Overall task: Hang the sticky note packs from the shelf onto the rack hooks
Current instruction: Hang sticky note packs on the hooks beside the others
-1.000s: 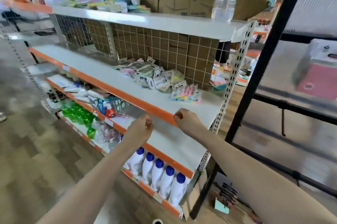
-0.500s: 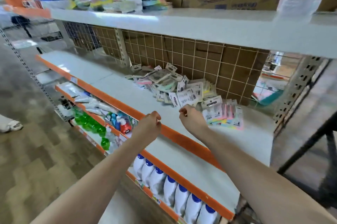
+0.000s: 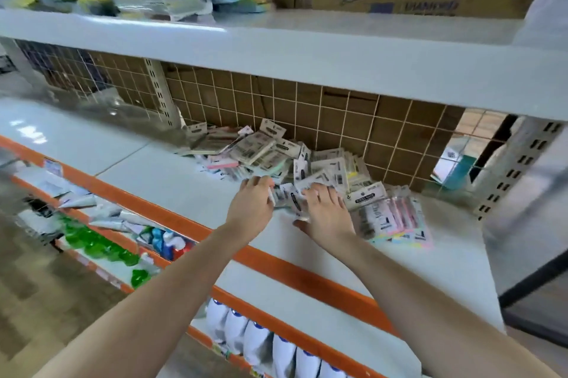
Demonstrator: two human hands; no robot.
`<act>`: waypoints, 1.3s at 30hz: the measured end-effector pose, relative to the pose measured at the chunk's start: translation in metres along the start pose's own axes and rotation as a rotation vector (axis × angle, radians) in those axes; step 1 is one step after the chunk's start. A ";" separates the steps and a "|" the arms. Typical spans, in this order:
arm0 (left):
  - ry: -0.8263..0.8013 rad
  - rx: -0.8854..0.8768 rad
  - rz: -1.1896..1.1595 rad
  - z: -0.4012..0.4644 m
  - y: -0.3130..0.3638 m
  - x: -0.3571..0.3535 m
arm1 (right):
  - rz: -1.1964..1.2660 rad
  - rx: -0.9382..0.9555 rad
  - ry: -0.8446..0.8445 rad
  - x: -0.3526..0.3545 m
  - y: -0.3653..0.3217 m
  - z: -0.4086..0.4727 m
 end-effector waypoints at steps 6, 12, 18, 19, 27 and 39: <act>-0.048 -0.158 0.094 0.049 -0.002 -0.010 | -0.071 -0.092 0.009 -0.018 -0.001 0.009; -0.024 -0.273 0.226 0.067 -0.020 -0.023 | -0.067 -0.261 0.045 -0.024 -0.008 0.008; 0.205 -0.343 0.219 0.062 -0.038 -0.022 | -0.019 -0.418 0.173 -0.029 -0.028 0.001; 0.209 -0.357 0.221 0.061 -0.040 -0.020 | -0.013 -0.431 0.183 -0.028 -0.031 0.000; 0.248 -0.509 -0.153 0.055 -0.057 0.006 | 0.051 -0.498 0.159 -0.018 -0.048 -0.016; -0.181 -0.059 -1.046 0.032 -0.053 0.017 | 0.879 -0.969 0.822 0.009 -0.033 -0.072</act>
Point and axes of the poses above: each hand's wrist, its own z-axis towards the middle knuckle, its own x-axis out of the back of the hand, y = z × x, the point moved 4 cm from there along z, towards the middle knuckle, and after that the axes turned 9 degrees about x, right-handed, at the moved point
